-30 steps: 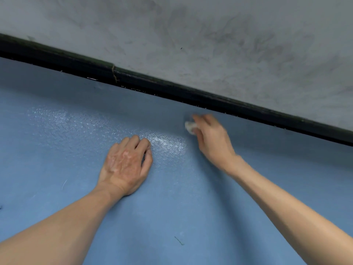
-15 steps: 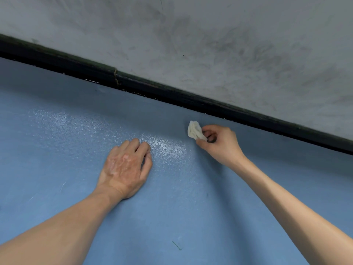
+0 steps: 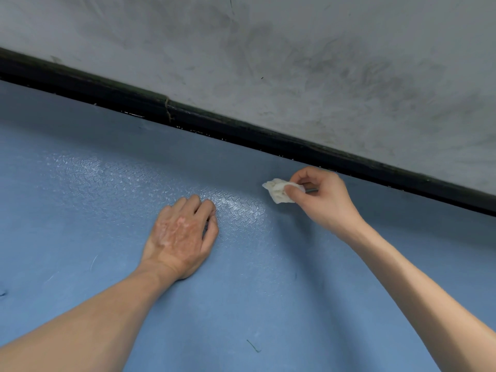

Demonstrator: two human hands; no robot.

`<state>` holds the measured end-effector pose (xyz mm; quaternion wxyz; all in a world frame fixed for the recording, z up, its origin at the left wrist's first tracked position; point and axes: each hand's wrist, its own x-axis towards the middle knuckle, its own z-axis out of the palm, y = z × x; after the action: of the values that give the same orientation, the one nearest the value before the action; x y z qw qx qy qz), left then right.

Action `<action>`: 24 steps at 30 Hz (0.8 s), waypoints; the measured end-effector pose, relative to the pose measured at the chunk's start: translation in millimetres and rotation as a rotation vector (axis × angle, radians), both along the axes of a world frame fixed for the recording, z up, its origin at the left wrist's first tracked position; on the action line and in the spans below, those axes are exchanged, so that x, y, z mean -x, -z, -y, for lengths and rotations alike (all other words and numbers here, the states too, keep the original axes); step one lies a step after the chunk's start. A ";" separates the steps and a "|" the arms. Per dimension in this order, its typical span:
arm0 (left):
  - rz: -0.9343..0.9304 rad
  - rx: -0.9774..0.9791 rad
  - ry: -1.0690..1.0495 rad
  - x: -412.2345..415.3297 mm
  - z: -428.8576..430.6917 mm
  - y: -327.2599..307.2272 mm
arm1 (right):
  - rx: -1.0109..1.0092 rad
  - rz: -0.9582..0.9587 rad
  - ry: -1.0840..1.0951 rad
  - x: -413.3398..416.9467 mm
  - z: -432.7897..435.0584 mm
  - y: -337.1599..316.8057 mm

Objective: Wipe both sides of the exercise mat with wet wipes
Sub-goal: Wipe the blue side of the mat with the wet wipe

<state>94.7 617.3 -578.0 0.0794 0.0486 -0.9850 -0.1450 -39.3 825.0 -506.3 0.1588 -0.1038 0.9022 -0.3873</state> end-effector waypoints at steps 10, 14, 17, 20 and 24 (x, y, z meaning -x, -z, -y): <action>0.000 0.003 -0.001 0.2 0.2 1.0 | -0.244 -0.377 -0.158 -1.8 4.2 29.4; 0.000 -0.002 0.001 -0.1 0.4 1.2 | -0.322 -0.531 -0.156 -21.3 3.8 33.7; -0.008 -0.008 0.001 -0.1 0.8 1.6 | -0.368 -0.551 -0.088 -22.4 5.2 35.4; -0.016 -0.014 0.002 -0.3 0.5 1.8 | -0.364 -0.431 -0.127 -19.7 12.1 37.1; -0.018 -0.010 0.003 0.1 1.1 2.2 | -0.371 -0.468 -0.184 -21.0 16.4 40.4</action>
<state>94.6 616.2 -580.1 0.0878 0.0463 -0.9836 -0.1507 -18.3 808.7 -546.6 -0.0028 -0.2408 0.9563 -0.1656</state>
